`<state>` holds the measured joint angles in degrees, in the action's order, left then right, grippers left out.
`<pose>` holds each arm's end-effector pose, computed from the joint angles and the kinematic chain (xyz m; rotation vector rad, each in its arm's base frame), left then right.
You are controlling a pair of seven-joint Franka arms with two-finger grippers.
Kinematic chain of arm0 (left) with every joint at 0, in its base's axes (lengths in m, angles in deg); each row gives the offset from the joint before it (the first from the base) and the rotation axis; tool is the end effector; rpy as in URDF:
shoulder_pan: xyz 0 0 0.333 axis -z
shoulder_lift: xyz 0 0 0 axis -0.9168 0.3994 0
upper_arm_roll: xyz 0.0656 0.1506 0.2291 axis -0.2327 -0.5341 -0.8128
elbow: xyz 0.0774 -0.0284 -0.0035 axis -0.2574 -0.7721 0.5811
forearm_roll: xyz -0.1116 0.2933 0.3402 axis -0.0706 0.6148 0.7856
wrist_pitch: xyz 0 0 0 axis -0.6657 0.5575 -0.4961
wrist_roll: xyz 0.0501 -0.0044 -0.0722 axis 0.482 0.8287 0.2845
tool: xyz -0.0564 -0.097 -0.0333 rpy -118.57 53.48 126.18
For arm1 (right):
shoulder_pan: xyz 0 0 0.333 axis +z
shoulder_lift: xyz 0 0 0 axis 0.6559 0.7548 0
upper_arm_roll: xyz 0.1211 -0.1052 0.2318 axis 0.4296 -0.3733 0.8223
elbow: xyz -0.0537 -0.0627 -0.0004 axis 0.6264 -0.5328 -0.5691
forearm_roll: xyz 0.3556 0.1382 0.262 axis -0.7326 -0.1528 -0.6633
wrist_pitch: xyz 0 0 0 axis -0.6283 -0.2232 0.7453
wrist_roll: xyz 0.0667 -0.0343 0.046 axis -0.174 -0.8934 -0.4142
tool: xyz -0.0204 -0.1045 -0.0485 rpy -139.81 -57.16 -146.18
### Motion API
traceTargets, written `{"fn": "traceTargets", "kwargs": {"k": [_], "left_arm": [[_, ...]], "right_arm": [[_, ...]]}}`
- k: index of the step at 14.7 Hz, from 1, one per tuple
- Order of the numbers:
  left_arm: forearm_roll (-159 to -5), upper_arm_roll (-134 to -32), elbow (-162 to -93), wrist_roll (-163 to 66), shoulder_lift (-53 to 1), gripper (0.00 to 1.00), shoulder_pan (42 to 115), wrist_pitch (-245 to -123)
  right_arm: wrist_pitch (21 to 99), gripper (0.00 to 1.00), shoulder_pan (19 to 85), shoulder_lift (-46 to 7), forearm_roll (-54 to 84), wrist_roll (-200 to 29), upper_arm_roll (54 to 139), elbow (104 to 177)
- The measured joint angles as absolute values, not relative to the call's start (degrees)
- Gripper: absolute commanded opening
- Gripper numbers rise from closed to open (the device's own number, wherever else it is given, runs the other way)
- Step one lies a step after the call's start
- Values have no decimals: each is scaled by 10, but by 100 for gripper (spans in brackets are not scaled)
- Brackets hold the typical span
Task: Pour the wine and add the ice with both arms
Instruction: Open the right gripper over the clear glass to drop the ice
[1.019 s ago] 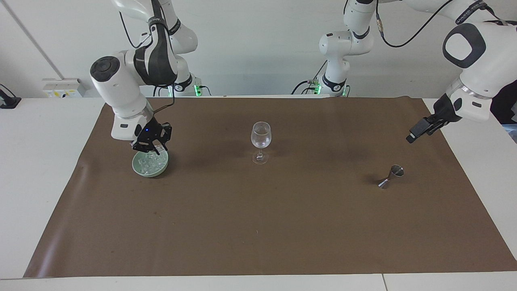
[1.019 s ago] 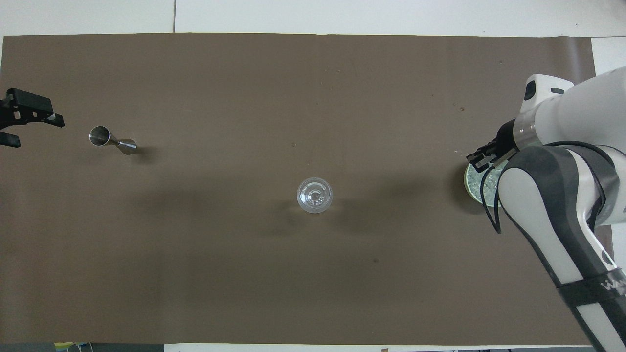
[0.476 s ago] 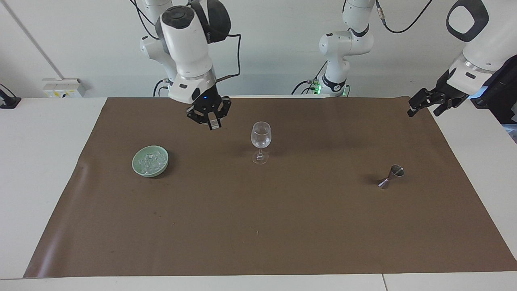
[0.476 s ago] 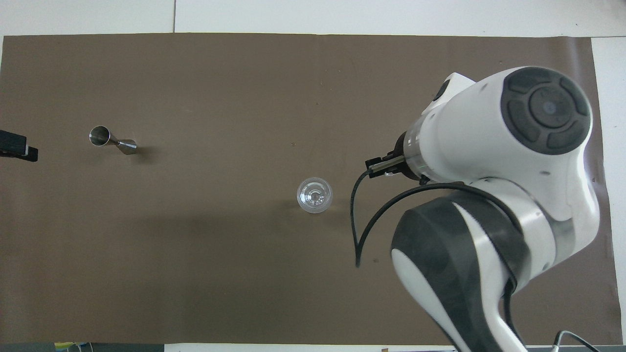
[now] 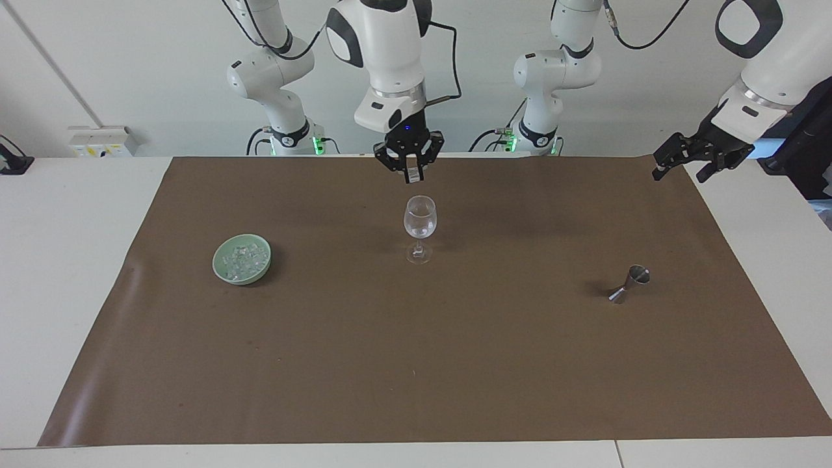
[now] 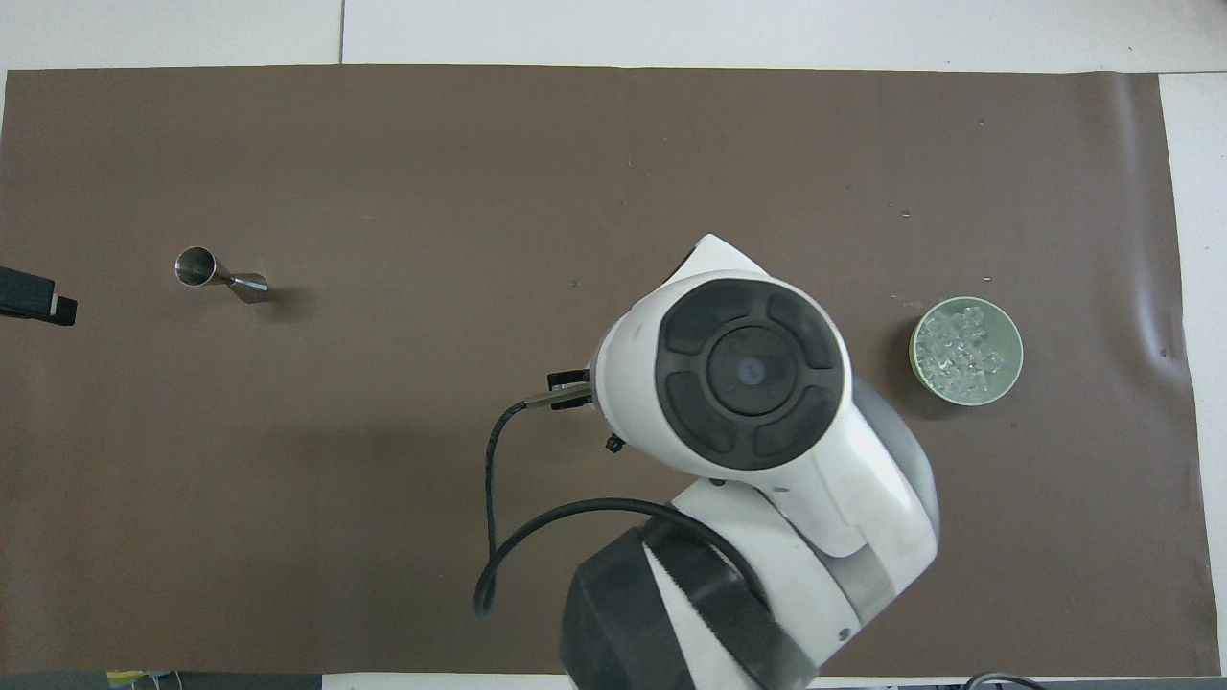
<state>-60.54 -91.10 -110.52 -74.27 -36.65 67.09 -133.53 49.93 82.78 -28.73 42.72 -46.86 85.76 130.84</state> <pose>0.6141 0.0422 0.5658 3.0631 -0.1465 -0.0800 0.5287 0.4211 0.5001 -3.0283 -0.1763 -0.1186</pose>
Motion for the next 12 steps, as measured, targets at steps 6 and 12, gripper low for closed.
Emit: {"fn": "traceTargets", "kwargs": {"k": [6,12], "left_arm": [[-550,-908,-1105,-737,-370,100,693,-1336],[-549,-909,-1105,-726,-373,100,692,-1336]], "right_arm": [[525,0,833,-263,439,-457,852,1326],[572,0,832,-278,442,-457,851,1373]]}}
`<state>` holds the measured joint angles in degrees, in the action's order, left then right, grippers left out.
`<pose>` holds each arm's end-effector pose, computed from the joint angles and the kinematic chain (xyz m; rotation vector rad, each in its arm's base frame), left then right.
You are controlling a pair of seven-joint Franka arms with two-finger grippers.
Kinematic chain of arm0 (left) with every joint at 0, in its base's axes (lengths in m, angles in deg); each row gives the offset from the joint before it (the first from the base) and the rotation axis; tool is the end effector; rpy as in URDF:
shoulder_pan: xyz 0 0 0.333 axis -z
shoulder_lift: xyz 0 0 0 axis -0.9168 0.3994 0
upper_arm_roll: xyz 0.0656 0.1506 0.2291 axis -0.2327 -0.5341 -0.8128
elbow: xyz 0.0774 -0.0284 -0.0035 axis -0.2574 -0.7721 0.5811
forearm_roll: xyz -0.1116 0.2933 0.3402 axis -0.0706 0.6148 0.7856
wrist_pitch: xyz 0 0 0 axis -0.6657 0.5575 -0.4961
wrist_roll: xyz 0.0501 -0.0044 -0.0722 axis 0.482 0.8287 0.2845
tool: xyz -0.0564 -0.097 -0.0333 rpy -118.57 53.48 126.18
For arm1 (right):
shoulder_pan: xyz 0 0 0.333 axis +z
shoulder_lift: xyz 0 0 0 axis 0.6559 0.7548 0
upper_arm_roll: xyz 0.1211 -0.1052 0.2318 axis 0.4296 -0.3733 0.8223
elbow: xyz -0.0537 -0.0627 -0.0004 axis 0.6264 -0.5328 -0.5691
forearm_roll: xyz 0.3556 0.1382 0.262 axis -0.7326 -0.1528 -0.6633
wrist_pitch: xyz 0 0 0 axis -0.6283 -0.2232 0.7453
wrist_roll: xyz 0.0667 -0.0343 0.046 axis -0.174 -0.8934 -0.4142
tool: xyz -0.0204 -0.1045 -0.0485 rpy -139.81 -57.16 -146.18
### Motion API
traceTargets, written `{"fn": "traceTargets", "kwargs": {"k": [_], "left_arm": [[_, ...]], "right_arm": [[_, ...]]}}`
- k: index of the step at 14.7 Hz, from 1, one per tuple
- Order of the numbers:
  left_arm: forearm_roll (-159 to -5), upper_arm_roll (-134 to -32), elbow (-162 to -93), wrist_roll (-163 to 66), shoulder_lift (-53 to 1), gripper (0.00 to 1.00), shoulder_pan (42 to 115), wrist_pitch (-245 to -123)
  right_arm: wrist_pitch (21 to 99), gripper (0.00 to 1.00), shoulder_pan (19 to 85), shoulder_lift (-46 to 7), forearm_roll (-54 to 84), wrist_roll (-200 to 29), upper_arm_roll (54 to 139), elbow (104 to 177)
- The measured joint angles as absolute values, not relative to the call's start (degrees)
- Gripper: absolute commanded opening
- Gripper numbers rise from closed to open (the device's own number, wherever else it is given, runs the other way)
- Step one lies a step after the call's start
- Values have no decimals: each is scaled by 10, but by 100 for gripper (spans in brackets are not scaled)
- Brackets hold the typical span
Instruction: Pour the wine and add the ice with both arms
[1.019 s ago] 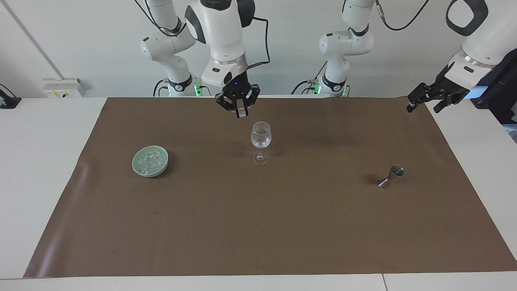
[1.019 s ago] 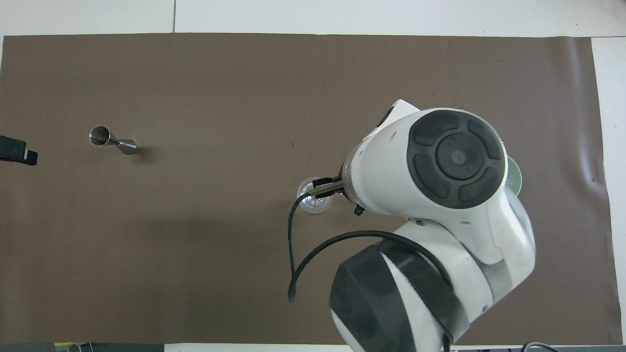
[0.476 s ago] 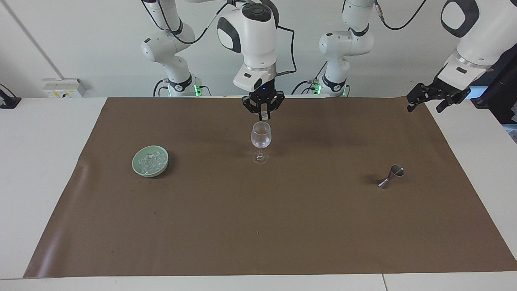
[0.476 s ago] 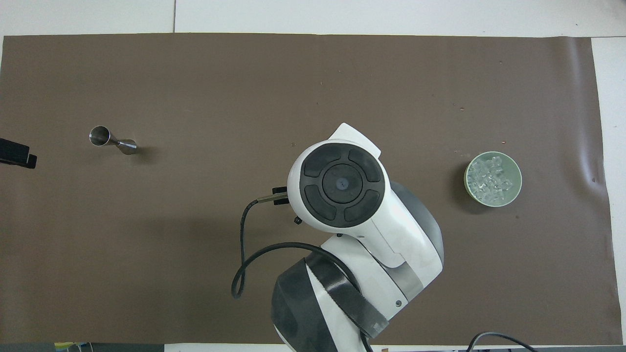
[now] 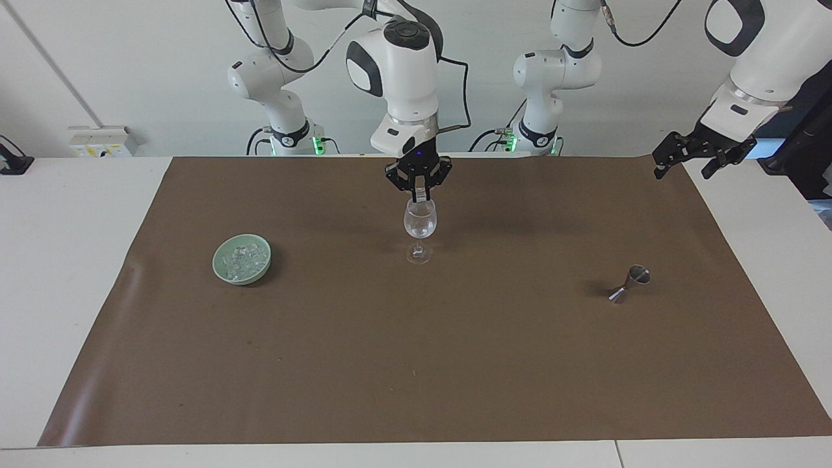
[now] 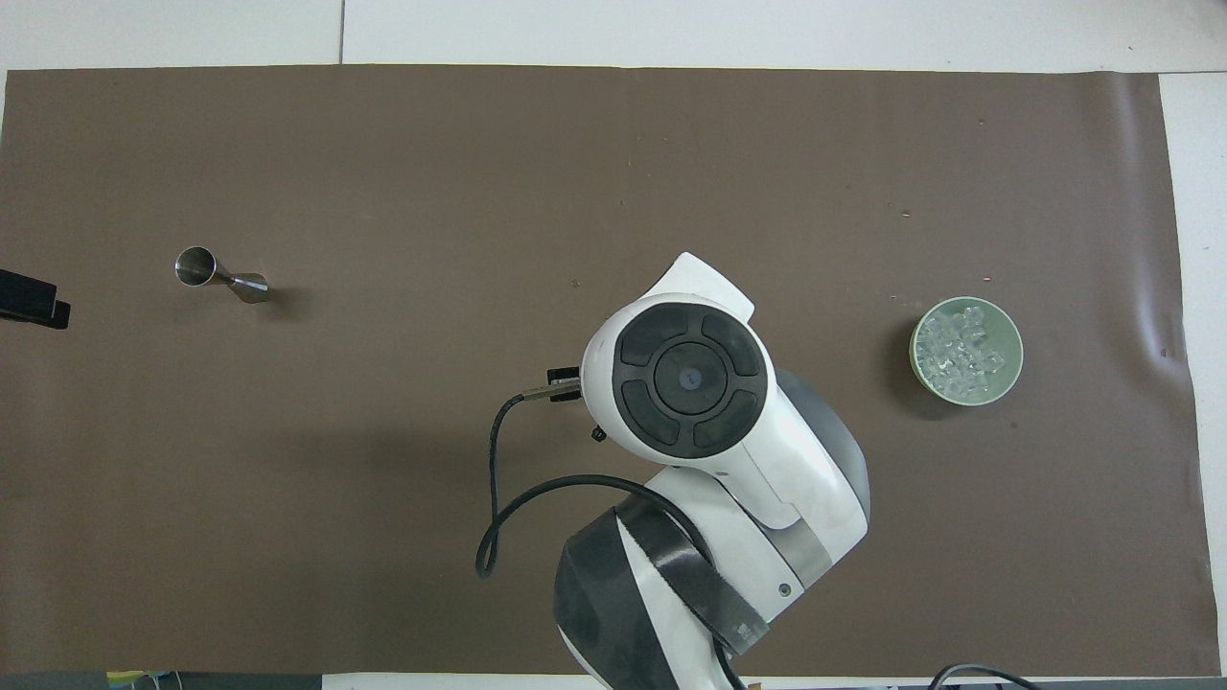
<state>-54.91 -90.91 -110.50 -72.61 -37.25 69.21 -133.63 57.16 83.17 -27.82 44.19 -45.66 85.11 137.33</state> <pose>0.6126 0.0294 0.5723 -3.1102 0.1653 0.0799 0.5324 0.4167 0.4384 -3.0533 -0.1438 -0.1394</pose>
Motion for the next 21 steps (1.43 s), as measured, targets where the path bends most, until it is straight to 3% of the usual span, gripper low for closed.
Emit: {"fn": "traceTargets", "kwargs": {"k": [12,13,15,17,19,21], "left_arm": [[-577,-907,-1105,-724,-377,100,690,-1341],[-577,-903,-1105,-723,-377,100,688,-1341],[-577,-890,-1105,-722,-377,100,679,-1342],[-577,-883,-1105,-722,-377,100,675,-1342],[-577,-881,-1105,-721,-377,100,675,-1343],[-577,-881,-1105,-721,-377,100,674,-1343]], "right_arm": [[594,0,834,-280,452,-455,852,1395],[594,2,834,-279,452,-455,852,1395],[594,22,834,-279,452,-455,852,1395],[594,33,834,-279,452,-455,852,1395],[593,40,834,-279,452,-455,852,1394],[593,41,834,-279,452,-455,852,1393]]}}
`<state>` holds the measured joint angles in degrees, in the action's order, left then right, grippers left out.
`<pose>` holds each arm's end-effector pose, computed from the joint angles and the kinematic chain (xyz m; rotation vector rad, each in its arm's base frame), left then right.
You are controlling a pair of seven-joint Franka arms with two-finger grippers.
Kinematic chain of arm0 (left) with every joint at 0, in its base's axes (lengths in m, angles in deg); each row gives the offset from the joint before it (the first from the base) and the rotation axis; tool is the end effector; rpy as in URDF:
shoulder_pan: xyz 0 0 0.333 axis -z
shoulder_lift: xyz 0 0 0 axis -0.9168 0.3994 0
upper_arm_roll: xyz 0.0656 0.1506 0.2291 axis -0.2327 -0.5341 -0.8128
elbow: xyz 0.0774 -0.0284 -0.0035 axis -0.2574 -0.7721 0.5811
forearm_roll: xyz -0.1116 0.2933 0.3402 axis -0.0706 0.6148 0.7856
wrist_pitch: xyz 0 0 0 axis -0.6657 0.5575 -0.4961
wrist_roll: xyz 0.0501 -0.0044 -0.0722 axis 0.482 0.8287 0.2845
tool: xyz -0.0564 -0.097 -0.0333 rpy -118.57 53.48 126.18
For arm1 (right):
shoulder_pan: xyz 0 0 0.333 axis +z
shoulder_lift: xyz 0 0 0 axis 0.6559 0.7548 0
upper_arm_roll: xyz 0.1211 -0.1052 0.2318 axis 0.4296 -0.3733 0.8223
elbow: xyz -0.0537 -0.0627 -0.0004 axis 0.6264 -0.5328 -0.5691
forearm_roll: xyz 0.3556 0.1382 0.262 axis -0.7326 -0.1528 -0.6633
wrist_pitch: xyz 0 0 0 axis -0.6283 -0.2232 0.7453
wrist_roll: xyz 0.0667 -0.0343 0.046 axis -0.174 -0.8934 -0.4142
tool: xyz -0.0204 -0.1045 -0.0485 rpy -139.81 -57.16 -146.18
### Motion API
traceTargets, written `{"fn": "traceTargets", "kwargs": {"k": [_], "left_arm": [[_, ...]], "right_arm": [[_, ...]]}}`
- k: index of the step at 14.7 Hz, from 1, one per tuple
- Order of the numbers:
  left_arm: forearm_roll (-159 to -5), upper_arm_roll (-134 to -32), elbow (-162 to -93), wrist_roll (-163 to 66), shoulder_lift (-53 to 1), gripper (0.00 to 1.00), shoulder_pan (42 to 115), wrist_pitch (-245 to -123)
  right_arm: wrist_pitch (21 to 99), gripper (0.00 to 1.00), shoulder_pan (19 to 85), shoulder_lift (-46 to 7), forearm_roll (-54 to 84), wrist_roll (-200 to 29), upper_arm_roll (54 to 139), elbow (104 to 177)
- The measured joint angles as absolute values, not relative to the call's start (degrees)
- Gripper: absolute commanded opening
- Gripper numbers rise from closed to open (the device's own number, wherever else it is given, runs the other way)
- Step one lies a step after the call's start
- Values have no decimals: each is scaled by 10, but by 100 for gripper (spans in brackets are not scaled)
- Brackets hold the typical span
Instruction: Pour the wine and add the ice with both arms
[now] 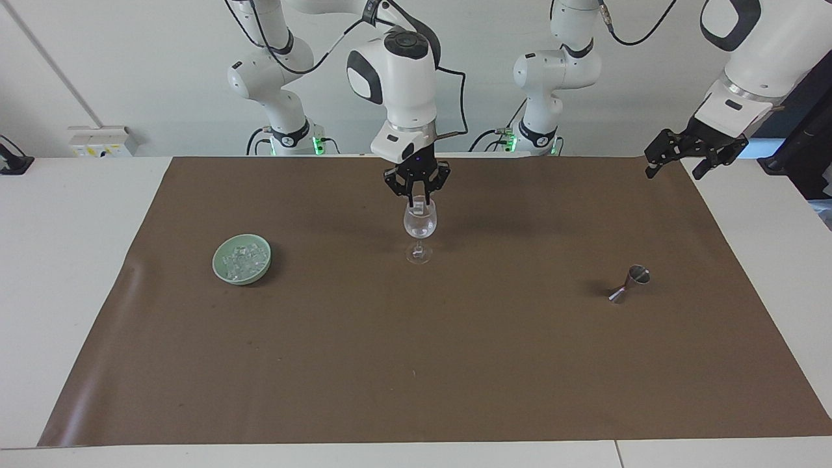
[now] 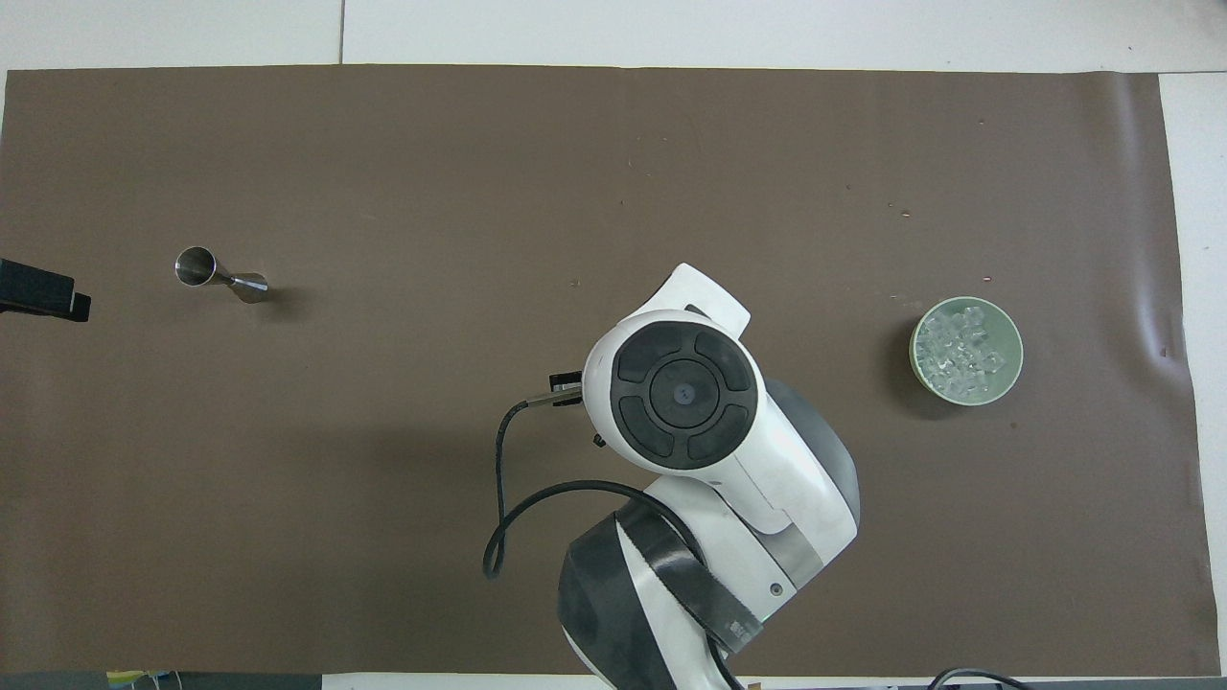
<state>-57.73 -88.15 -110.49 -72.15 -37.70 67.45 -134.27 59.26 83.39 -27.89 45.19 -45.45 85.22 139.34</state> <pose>0.6126 0.0125 0.5782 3.1162 -0.1811 -0.0435 0.5290 0.4172 0.4233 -3.0630 -0.1566 -0.1569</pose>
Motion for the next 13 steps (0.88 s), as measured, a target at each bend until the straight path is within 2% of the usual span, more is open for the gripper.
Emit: {"fn": "traceTargets", "kwargs": {"k": [4,5,6,7,13], "left_arm": [[-577,-881,-1105,-721,-377,100,674,-1343],[-577,-881,-1105,-721,-377,100,674,-1343],[-577,-881,-1105,-721,-377,100,674,-1343],[-577,-881,-1105,-721,-377,100,674,-1343],[-577,-881,-1105,-721,-377,100,674,-1343]], "right_arm": [[567,44,832,-279,452,-454,851,1373],[548,53,827,-279,453,-454,850,1358],[529,71,821,-280,453,-454,849,1341],[513,100,811,-283,453,-454,848,1327],[461,100,692,-328,455,-488,843,1316]]}}
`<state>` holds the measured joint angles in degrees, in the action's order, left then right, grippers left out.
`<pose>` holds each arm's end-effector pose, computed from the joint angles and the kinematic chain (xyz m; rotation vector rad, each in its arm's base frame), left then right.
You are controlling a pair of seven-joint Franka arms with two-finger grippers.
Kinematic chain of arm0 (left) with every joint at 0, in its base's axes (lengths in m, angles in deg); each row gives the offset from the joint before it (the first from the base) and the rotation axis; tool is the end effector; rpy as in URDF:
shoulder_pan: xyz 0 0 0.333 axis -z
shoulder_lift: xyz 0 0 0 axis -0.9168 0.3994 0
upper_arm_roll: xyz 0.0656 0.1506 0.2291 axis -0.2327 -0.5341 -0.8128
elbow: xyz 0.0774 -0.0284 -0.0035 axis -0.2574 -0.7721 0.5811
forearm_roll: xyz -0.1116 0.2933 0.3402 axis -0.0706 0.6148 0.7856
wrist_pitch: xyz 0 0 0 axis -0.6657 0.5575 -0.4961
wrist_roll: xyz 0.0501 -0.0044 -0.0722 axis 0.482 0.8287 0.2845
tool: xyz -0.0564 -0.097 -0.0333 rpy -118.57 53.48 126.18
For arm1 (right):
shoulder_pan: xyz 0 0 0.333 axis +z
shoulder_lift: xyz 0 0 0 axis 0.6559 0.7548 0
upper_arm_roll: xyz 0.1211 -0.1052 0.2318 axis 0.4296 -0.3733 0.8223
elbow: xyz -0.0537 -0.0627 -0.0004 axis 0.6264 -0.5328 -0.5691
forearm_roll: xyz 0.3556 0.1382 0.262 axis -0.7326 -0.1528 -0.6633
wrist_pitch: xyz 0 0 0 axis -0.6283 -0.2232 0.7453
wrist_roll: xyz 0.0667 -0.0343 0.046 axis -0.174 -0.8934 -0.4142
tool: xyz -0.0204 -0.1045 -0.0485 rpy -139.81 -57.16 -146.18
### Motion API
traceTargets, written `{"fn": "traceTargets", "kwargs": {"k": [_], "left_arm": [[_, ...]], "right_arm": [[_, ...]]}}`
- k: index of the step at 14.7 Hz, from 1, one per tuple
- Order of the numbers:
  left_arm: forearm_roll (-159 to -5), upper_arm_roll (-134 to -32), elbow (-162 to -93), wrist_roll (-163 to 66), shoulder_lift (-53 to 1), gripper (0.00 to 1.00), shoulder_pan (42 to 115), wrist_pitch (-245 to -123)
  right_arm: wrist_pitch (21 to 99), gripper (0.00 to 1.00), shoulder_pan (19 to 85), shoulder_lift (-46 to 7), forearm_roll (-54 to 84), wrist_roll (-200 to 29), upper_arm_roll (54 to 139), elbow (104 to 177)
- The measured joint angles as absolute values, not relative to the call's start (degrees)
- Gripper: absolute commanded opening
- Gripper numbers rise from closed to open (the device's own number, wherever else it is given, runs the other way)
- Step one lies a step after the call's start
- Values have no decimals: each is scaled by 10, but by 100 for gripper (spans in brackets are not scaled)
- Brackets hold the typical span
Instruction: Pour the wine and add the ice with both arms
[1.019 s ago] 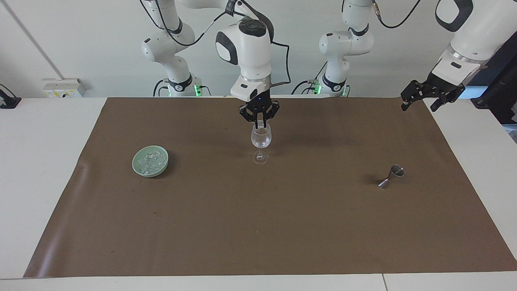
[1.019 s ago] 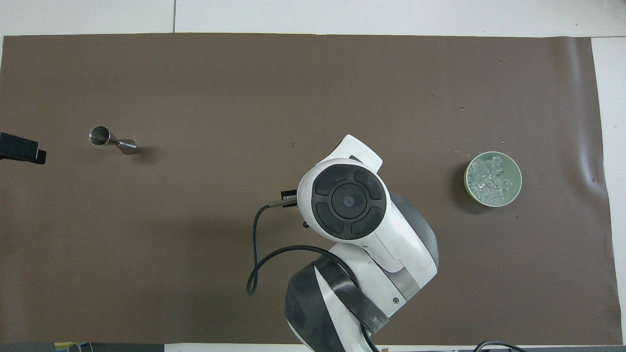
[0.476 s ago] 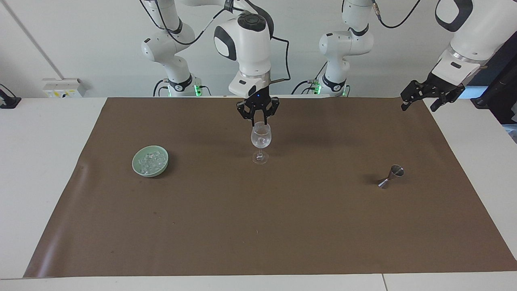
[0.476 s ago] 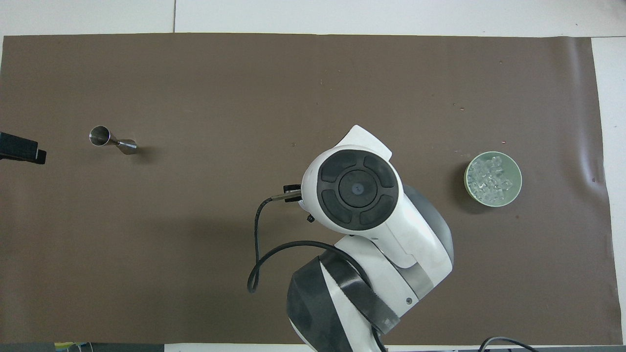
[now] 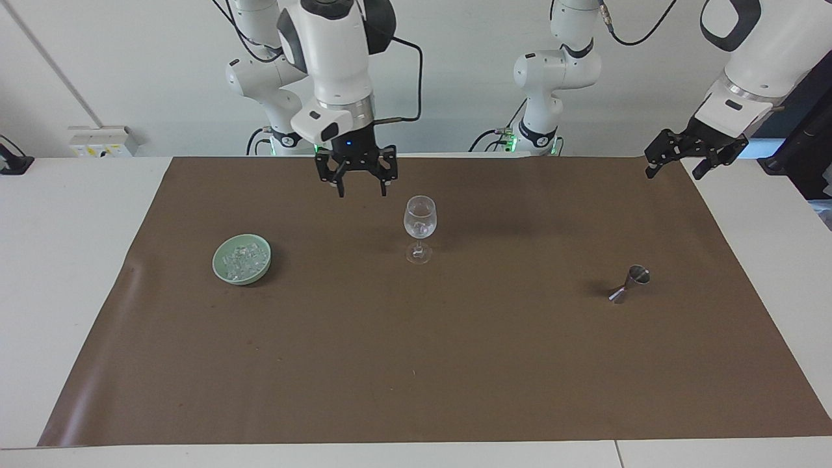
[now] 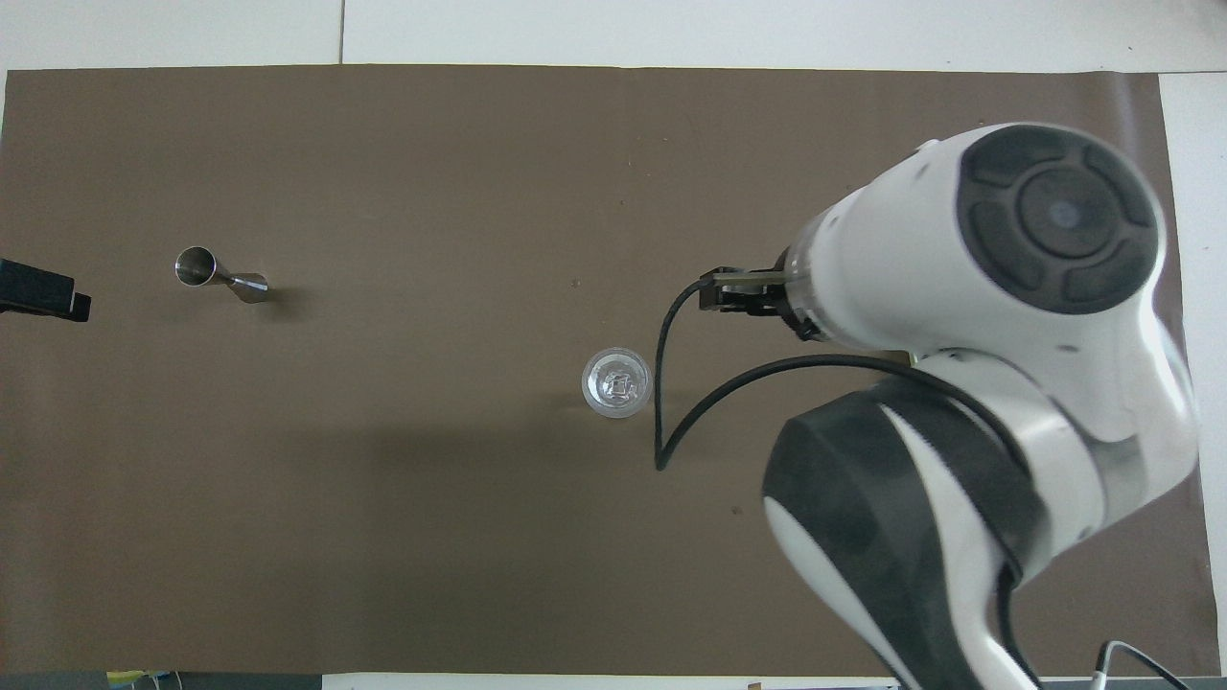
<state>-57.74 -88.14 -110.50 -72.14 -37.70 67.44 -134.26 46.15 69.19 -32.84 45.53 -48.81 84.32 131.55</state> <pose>0.6125 0.0125 0.5781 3.1161 -0.1808 -0.0440 0.6021 0.2567 0.5341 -3.0825 0.1553 -0.1637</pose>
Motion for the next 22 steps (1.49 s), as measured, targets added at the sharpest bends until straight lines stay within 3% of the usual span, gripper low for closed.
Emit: {"fn": "traceTargets", "kwargs": {"k": [11,19,22], "left_arm": [[-577,-881,-1105,-721,-377,100,674,-1343],[-577,-881,-1105,-721,-377,100,674,-1343],[-577,-881,-1105,-721,-377,100,674,-1343]], "right_arm": [[351,100,468,-362,454,-704,834,1315],[239,100,429,-390,456,-813,818,1272],[232,100,418,-394,456,-821,814,1270]]}}
